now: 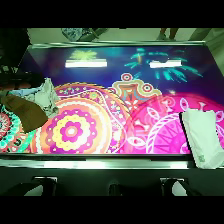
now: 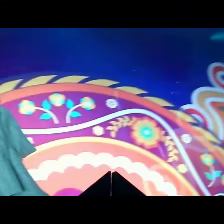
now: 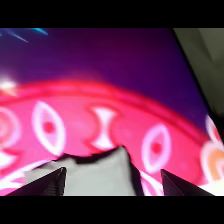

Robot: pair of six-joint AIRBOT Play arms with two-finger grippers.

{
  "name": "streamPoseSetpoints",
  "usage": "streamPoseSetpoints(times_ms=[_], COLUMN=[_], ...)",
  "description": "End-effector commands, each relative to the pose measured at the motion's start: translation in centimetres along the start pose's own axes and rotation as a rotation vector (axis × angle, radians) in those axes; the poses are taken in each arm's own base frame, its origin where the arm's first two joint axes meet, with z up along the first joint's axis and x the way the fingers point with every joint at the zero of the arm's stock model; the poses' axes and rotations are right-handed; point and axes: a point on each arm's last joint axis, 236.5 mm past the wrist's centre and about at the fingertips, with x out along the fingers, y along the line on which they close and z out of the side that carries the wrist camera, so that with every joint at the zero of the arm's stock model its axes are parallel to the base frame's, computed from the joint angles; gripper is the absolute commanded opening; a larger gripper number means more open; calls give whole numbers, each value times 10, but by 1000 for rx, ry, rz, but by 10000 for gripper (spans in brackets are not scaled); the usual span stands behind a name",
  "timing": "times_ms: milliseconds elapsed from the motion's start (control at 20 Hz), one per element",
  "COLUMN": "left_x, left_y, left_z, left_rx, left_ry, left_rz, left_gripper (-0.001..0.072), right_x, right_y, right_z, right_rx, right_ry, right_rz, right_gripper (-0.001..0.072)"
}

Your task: Fold the shirts.

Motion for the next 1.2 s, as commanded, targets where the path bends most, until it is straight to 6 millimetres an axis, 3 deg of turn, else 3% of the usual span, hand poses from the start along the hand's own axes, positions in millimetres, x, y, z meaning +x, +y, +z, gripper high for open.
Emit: streamPoseSetpoints(times_ms=[0,50,150,200,250,450,1150], left_x=[8,16,23,23,24,28,27], left_y=[22,23,25,16,4,-14,-14], left_z=[-28,-66,-138,-163,-174,-178,-180], left_rx=[-10,-28,-3,-16,-30,-8,-9], left_ry=[159,286,489,531,526,485,496], left_rz=[252,271,288,250,200,147,150], left_gripper=[463,715,701,701,700,699,700], right_x=[15,26,41,44,48,50,51], right_y=[165,204,248,258,265,267,267], right_z=[-9,-49,-106,-119,-124,-129,-129], right_rx=[-247,-279,-323,-339,-338,-298,-304], right_ry=[112,259,453,499,519,547,546], right_rz=[322,394,469,484,492,478,476], right_gripper=[662,661,661,663,664,664,664])
